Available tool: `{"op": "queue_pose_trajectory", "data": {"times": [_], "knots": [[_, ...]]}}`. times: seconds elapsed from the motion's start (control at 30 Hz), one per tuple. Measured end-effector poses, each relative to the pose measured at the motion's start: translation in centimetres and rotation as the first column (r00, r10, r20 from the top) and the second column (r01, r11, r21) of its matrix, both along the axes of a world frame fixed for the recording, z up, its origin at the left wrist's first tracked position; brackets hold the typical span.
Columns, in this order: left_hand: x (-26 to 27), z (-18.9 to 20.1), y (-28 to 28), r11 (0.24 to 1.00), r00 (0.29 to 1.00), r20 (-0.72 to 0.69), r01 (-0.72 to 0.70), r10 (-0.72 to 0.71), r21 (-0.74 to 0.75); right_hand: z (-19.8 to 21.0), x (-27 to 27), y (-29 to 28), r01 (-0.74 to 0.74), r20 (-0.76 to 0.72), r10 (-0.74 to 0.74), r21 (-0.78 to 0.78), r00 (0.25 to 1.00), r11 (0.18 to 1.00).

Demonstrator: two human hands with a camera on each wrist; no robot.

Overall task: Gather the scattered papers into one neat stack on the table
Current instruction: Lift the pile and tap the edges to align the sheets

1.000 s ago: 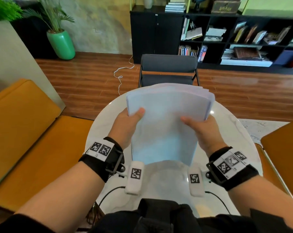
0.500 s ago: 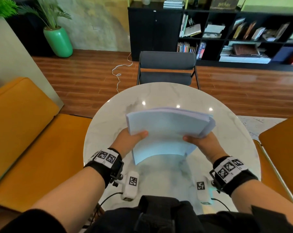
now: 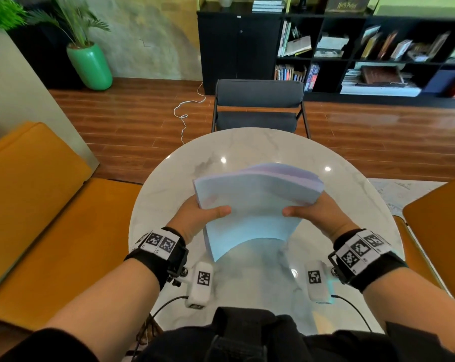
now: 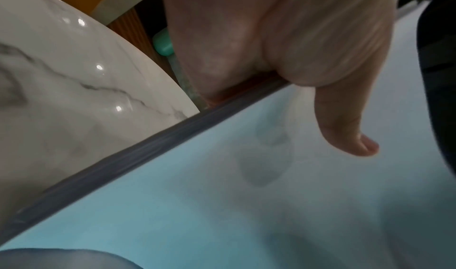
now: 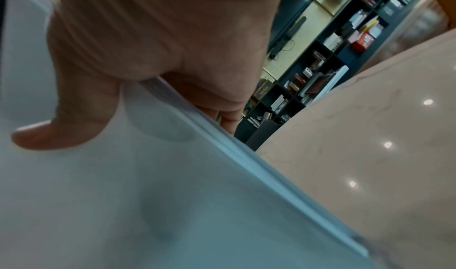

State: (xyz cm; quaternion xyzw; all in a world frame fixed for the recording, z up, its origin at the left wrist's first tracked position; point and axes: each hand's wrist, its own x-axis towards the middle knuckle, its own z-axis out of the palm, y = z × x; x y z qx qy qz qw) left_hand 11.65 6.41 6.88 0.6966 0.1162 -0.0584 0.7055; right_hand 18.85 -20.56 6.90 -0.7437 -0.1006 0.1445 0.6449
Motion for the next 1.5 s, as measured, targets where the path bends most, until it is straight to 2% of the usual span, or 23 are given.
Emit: {"op": "queue_pose_trajectory", "data": {"times": [0.1, 0.17, 0.27, 0.4, 0.53, 0.6, 0.77, 0.9, 1.0, 1.17, 1.3, 1.43, 1.5], "knots": [[0.1, 0.0, 0.5, 0.996, 0.999, 0.040, -0.032, 0.035, -0.082, -0.2, 0.1, -0.3, -0.004, -0.038, 0.009, 0.128, 0.999, 0.992], [0.1, -0.3, 0.5, 0.995, 0.998, 0.038, -0.045, 0.048, -0.086, -0.9, 0.0, -0.3, 0.024, -0.046, -0.020, 0.092, 0.999, 0.995], [0.1, -0.5, -0.5, 0.994, 0.994, -0.009, -0.107, 0.106, -0.040, -2.1, -0.1, 0.5, 0.112, -0.019, -0.113, -0.050, 0.993, 0.992], [0.3, 0.5, -1.1, 0.980, 0.983, -0.006, -0.181, 0.182, -0.076, -1.1, -0.1, 1.5, 0.166, -0.079, -0.162, 0.049, 0.984, 0.985], [0.3, 1.1, 0.8, 0.985, 0.984, 0.128, -0.109, 0.126, -0.133, 0.6, -0.2, 0.5, 0.066, -0.036, -0.060, 0.194, 0.998, 0.979], [0.2, 0.9, 1.3, 0.994, 0.989, 0.115, -0.091, 0.098, -0.062, 0.2, -0.2, 0.0, 0.047, -0.032, -0.042, 0.180, 0.999, 0.983], [-0.6, -0.4, 0.1, 0.995, 0.998, -0.048, -0.029, 0.034, 0.092, -1.0, -0.9, 1.2, 0.091, 0.004, -0.091, 0.004, 0.996, 0.996], [-0.5, 1.0, -0.5, 0.995, 0.997, 0.001, -0.081, 0.081, 0.057, 0.2, -0.9, 1.4, 0.115, -0.029, -0.112, 0.153, 0.993, 0.982], [-0.6, 1.7, 0.1, 0.998, 0.997, 0.062, -0.058, 0.055, 0.040, 1.2, -1.0, 0.7, 0.095, 0.012, -0.099, 0.182, 0.995, 0.979], [-0.8, 1.2, -0.6, 0.996, 0.997, 0.001, -0.081, 0.081, 0.045, 0.7, -1.6, 1.4, 0.136, 0.022, -0.138, 0.083, 0.990, 0.987], [-0.6, 1.5, -0.5, 0.996, 0.996, 0.025, -0.092, 0.091, 0.005, 1.4, -1.5, 1.4, 0.186, 0.017, -0.188, 0.111, 0.982, 0.976], [-1.5, 0.1, -1.6, 0.992, 0.999, -0.050, -0.003, 0.009, 0.123, 0.4, -1.8, 1.1, 0.191, -0.003, -0.191, -0.012, 0.982, 0.982], [-1.4, -0.2, -2.1, 0.986, 0.995, -0.079, -0.053, 0.066, 0.157, 0.7, -2.1, 1.1, 0.188, 0.006, -0.188, -0.061, 0.982, 0.980]]}}
